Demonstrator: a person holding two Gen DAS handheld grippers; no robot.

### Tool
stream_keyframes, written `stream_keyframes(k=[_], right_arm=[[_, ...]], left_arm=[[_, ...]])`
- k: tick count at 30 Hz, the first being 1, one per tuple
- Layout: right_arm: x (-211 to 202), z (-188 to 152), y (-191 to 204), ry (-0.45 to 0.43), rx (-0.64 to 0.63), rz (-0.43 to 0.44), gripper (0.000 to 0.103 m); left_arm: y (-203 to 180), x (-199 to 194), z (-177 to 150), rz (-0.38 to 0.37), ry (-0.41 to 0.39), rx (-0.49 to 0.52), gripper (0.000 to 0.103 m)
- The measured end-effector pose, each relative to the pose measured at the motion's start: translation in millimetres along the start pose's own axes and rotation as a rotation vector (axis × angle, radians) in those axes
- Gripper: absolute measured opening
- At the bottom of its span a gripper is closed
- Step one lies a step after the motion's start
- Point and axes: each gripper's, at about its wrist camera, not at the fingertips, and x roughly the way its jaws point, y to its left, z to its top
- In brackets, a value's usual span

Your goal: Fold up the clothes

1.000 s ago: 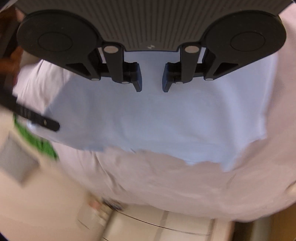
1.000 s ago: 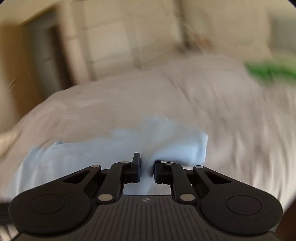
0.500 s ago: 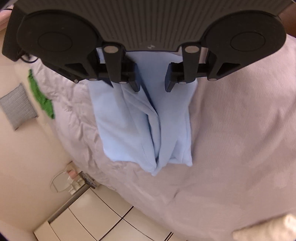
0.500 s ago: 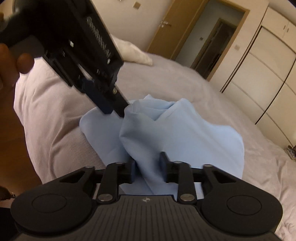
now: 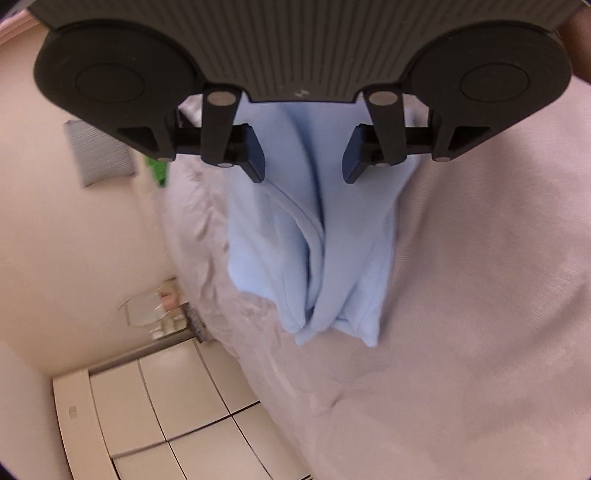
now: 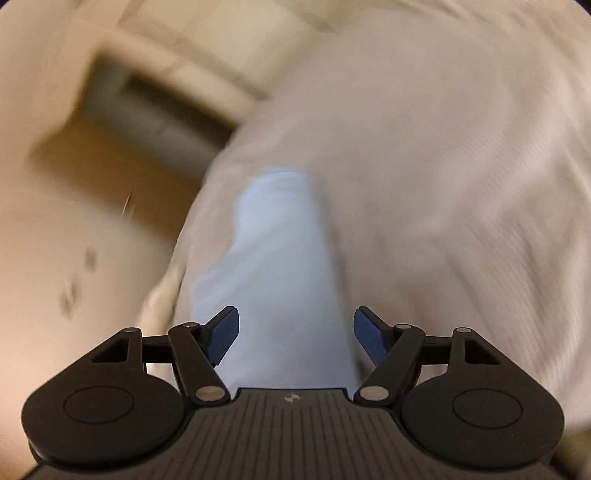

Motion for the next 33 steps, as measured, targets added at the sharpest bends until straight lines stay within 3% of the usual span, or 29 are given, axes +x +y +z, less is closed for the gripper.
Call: stream_keyframes(k=[2,3,7,12,17,18,19,20,24,27,31,33], right_arm=[[0,11,-29,-0.015,0.215,0.0,0.072],[1,11,-32,-0.01,0.234,0.003,0.072],[11,10,-29,-0.002,0.213,0.006,0.072],[34,11,-28,0.005,0.213,0.003,0.072],[24,18,-35,-0.015,0.21,-0.004,0.071],[24,18,-35,-0.023,0.207,-0.009,0.071],[24,18,-35,-0.031,0.203,-0.014,0.071],[23,18,-35,-0.039,0.2,-0.019,0.07],[20,17,-23,-0.051,0.139,-0.03,0.071],[18,14,-2,-0.046,0.03,-0.004,0.066],[29,3,27,0.001,-0.139,-0.011,0.048],[38,-3,39,0.027,-0.202,-0.056,0.046]], left_arm=[[7,5,6,-0.019,-0.01,-0.052,0.041],[10,4,9,-0.032,-0.021,-0.067,0.041],[12,12,16,-0.049,-0.029,-0.083,0.047],[-9,52,29,-0.014,0.027,-0.008,0.047],[-30,77,40,0.032,0.043,0.098,0.047],[-34,79,40,0.051,0.045,0.128,0.037],[-38,82,39,0.07,0.046,0.158,0.015],[-42,84,39,0.089,0.048,0.188,0.012],[-69,60,31,0.101,-0.022,0.386,0.007],[-75,36,32,0.109,-0.084,0.469,0.007],[-45,20,31,0.142,-0.093,0.432,0.007],[-29,20,26,0.137,-0.089,0.391,0.007]])
